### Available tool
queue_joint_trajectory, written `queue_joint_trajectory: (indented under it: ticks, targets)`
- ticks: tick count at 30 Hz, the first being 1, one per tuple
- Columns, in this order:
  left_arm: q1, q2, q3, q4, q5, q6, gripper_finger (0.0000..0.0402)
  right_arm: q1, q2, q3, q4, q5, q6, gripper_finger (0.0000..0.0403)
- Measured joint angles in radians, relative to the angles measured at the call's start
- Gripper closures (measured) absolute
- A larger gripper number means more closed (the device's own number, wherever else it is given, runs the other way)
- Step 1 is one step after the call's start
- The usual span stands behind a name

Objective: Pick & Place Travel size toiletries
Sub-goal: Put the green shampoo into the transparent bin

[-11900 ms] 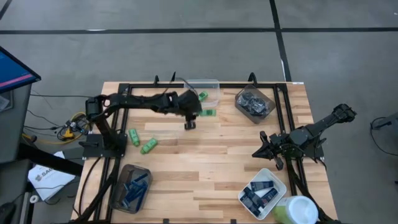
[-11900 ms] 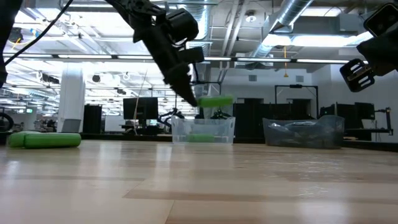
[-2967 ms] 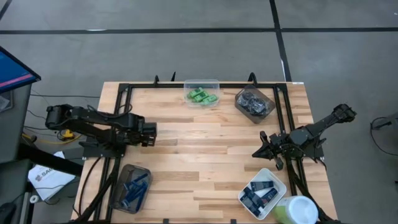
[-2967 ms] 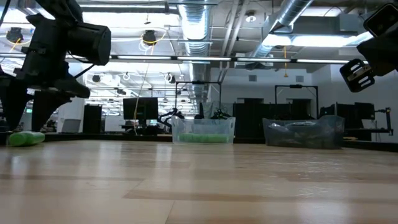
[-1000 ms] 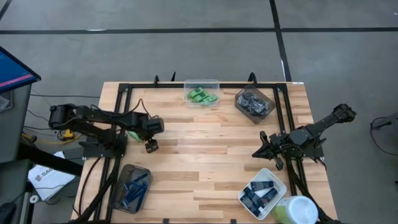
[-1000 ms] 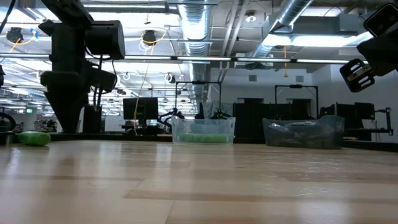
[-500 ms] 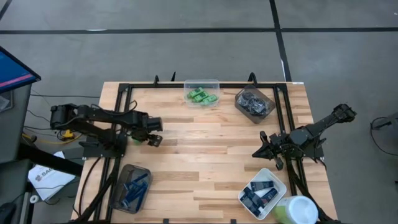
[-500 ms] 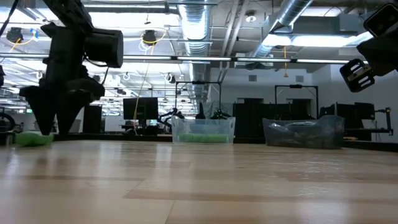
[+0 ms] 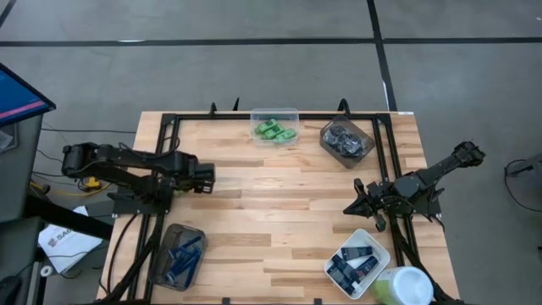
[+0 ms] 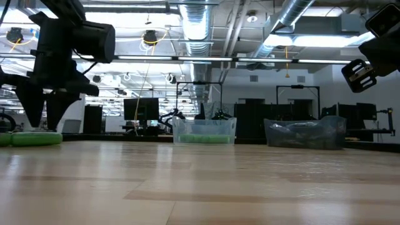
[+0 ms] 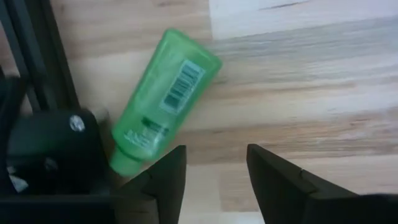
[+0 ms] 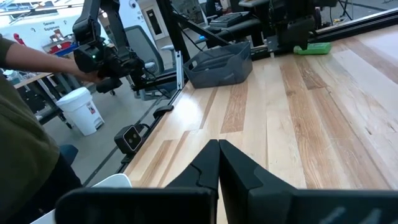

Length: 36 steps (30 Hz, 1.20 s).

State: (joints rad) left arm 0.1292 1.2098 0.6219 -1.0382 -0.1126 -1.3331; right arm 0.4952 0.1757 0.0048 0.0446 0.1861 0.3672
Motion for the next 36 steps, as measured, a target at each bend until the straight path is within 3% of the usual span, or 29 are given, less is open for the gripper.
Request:
queue_joint_trajectory:
  ticks: [6, 17, 25, 29, 36]
  targets:
    - [0.056, 0.001, -0.001, -0.001, -0.003, 0.200, 0.0203, 0.000, 0.000, 0.000, 0.000, 0.000, 0.000, 0.0403]
    - [0.189, 0.001, -0.001, -0.001, -0.051, 0.418, 0.0119, 0.000, 0.000, 0.000, 0.000, 0.000, 0.000, 0.0403]
    - [0.281, 0.001, -0.042, 0.033, -0.033, 0.538, 0.0111, 0.000, 0.000, 0.000, 0.000, 0.000, 0.000, 0.0403]
    - [0.289, 0.001, -0.104, 0.080, 0.034, 0.561, 0.0111, 0.000, 0.000, 0.000, 0.000, 0.000, 0.000, 0.0403]
    - [0.274, 0.001, -0.130, 0.117, 0.051, 0.553, 0.0112, 0.000, 0.000, 0.000, 0.000, 0.000, 0.000, 0.0403]
